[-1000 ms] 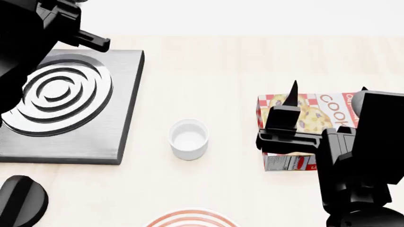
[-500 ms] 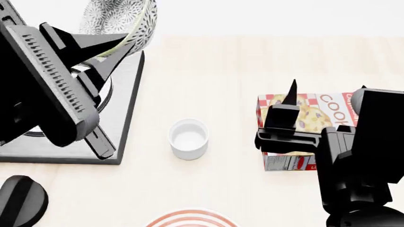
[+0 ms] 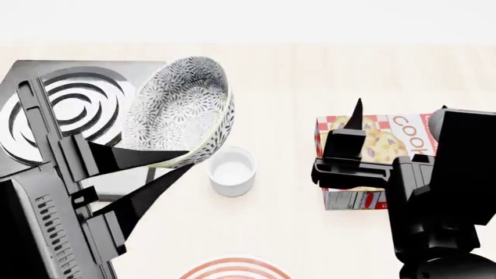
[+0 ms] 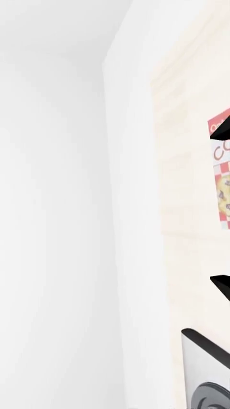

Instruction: Pick the akita bowl on the stove and place it on the plate.

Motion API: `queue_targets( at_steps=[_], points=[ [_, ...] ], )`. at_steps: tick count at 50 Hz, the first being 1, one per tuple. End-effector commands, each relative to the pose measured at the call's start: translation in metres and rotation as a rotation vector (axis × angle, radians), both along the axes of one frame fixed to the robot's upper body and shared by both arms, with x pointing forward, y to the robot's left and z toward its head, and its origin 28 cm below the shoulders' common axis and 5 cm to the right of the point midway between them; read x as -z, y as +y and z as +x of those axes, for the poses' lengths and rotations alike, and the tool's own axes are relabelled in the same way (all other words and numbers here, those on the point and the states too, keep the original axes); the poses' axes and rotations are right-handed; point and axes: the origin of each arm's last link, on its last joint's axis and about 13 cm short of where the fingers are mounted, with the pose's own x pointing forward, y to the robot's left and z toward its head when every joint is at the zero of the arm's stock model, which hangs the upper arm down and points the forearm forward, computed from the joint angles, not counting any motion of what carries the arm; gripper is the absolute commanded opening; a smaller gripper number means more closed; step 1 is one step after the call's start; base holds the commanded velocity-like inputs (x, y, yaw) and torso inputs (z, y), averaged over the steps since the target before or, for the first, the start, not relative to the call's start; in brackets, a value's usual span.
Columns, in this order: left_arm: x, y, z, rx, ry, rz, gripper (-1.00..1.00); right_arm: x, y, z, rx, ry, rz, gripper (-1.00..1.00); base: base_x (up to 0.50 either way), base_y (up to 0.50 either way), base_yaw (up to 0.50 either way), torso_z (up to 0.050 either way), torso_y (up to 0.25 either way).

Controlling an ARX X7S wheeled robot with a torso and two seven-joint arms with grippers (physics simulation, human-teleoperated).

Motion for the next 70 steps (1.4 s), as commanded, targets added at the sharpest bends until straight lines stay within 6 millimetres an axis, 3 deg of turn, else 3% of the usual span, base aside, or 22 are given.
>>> queue_targets(
  at_steps=[1,27,39,70],
  points=[
    [0.006,0.000,-0.010,0.022,-0.020,0.026,-1.00,0.002,0.000,0.001,-0.006,0.009,-0.008,1.00,0.00,0.00,0.00,0.000,0.000],
    [0.014,-0.003,-0.015,0.051,-0.004,0.079,-1.00,0.001,0.001,0.001,-0.009,0.028,-0.027,1.00,0.00,0.00,0.00,0.000,0.000],
    [0.032,-0.008,-0.026,0.123,0.000,0.213,-1.00,0.001,0.001,0.000,-0.010,0.026,-0.026,1.00,0.00,0.00,0.00,0.000,0.001],
    [0.060,-0.015,-0.030,0.164,0.018,0.311,-1.00,0.003,0.000,0.002,-0.009,0.026,-0.024,1.00,0.00,0.00,0.00,0.000,0.000]
  ],
)
